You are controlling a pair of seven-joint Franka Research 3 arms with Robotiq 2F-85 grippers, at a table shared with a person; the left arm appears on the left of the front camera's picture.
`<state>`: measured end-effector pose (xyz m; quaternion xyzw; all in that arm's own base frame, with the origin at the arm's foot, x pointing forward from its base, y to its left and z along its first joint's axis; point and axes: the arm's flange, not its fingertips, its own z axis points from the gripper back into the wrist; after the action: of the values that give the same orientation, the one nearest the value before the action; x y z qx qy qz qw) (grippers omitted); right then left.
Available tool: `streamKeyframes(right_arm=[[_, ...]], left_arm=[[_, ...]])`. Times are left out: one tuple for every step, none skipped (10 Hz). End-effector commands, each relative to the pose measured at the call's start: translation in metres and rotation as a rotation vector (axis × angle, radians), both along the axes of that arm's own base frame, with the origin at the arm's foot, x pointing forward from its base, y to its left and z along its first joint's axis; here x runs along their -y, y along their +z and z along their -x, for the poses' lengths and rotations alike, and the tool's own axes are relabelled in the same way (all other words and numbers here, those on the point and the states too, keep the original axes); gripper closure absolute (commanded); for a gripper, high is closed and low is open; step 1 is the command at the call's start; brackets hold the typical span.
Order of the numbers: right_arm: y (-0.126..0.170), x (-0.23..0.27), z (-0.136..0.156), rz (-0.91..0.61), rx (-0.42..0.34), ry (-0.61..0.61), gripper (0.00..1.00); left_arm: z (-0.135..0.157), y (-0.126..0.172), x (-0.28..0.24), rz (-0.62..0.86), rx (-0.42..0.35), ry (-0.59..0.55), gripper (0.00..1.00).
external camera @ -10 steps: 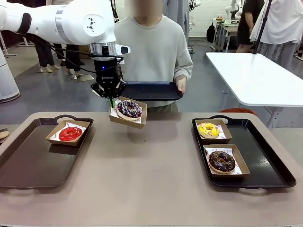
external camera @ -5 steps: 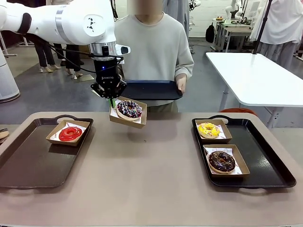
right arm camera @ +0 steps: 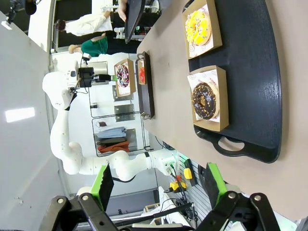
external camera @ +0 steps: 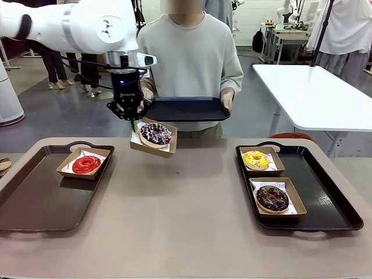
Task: Individually package the donuts and arrange them on the tray.
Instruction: Place the picked Paper togo box on the Handle tray.
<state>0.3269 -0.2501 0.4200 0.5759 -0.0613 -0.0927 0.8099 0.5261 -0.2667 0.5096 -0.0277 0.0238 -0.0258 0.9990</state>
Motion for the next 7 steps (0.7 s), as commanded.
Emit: streamKeyframes(right_arm=[[0.001,0.002,0.0,-0.002,-0.001,-0.004,0.0],[0.001,0.002,0.0,-0.002,-0.001,-0.004,0.0],[0.001,0.002,0.0,-0.002,-0.001,-0.004,0.0],[0.001,0.002,0.0,-0.002,-0.001,-0.004,0.0],[0.001,0.002,0.0,-0.002,-0.001,-0.004,0.0],[0.001,0.002,0.0,-0.002,-0.001,-0.004,0.0],[0.001,0.002,0.0,-0.002,-0.001,-0.004,0.0]], left_arm=[[0.042,0.023,-0.062,0.021,0.049,-0.025,0.99],[0.056,0.029,-0.089,0.01,0.08,-0.044,0.99],[0.066,0.032,-0.116,0.011,0.105,-0.049,0.99],[0.075,0.029,-0.138,0.004,0.117,-0.036,0.99],[0.087,0.024,-0.165,0.022,0.129,-0.027,0.99],[0.098,0.015,-0.194,0.018,0.145,-0.007,0.99],[0.105,0.007,-0.218,0.059,0.164,0.001,0.99]])
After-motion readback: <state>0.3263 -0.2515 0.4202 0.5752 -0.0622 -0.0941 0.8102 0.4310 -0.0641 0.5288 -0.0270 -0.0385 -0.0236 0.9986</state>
